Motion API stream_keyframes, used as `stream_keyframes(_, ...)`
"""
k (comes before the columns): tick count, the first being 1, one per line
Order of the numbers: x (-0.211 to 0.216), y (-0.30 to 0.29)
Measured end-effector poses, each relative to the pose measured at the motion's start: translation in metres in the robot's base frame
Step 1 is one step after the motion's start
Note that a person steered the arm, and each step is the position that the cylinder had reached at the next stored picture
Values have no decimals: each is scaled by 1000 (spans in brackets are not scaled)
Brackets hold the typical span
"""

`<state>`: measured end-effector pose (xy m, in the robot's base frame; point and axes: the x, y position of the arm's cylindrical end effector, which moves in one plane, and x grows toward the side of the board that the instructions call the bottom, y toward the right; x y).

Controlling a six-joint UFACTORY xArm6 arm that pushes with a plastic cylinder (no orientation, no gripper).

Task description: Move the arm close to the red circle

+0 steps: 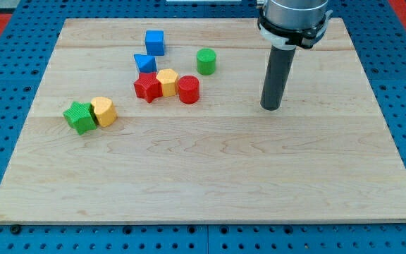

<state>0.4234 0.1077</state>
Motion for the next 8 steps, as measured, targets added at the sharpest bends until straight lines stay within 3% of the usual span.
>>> stream_keyframes(5, -45, -16)
stream_keyframes(8, -50, -16)
